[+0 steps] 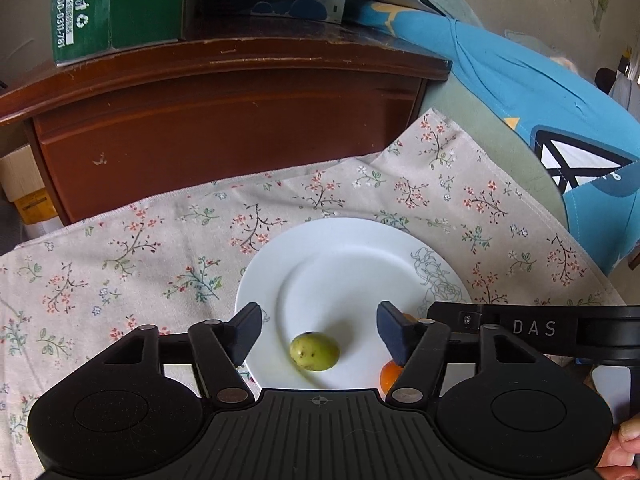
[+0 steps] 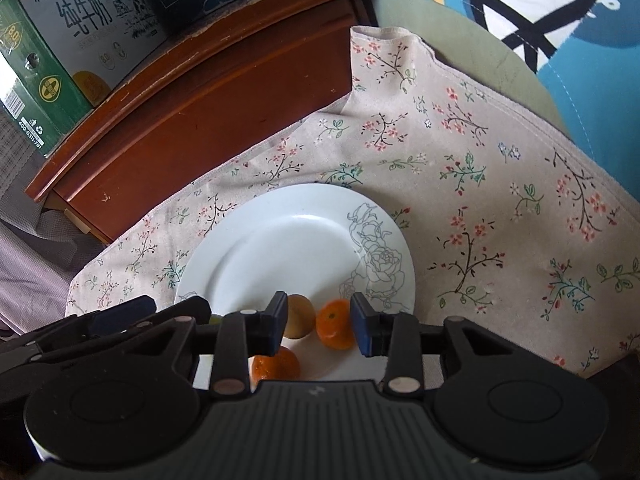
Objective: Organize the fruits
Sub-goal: 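Carry both fruits onto the white plate and open both tools to release them, then lift both tools away from the plate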
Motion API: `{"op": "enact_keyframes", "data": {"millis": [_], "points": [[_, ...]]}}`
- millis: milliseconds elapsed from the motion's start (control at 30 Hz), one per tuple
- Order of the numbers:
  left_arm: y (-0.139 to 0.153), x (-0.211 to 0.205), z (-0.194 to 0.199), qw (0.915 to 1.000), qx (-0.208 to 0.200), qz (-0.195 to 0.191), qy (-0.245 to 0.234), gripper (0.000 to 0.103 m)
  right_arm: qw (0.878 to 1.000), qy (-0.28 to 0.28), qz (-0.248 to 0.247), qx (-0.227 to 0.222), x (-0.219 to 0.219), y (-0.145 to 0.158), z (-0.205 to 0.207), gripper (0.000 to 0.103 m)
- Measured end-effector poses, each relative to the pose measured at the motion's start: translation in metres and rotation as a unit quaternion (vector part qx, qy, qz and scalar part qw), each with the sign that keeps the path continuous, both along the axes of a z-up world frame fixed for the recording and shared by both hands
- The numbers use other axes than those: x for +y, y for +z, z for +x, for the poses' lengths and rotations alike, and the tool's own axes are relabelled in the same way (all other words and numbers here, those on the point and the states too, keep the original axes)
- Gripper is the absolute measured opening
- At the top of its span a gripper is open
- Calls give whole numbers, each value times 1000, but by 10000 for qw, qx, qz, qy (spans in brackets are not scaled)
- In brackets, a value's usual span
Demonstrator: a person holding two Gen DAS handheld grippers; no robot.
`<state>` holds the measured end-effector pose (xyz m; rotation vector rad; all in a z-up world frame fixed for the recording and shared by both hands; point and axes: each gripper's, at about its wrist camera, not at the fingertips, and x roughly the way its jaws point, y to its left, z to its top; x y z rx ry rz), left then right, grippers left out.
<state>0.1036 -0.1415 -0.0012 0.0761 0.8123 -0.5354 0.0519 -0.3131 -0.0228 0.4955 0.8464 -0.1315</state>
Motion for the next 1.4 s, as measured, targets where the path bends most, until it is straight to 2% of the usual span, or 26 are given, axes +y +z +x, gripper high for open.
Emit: {"op": "enact_keyframes", "data": {"millis": [167,300,400,933,1400], "points": [[16,13,-4,9997,-64,16,217,83,9998,122,-57,-122,5,8,-2,43],[28,29,-9,9989,-266,83,380,85,9994,247,-116,-208,11,15,-5,48],[34,41,-12,9983,-271,109,503,87,9989,381,-104,-233,17,18,-7,50],[45,99,-41,9953,-142,54,961,88,9953,915,-83,-308,46,25,-29,53],[31,132,-49,9914,89,359,1252,88,9928,1180,36,-208,70,17,-50,53]]}}
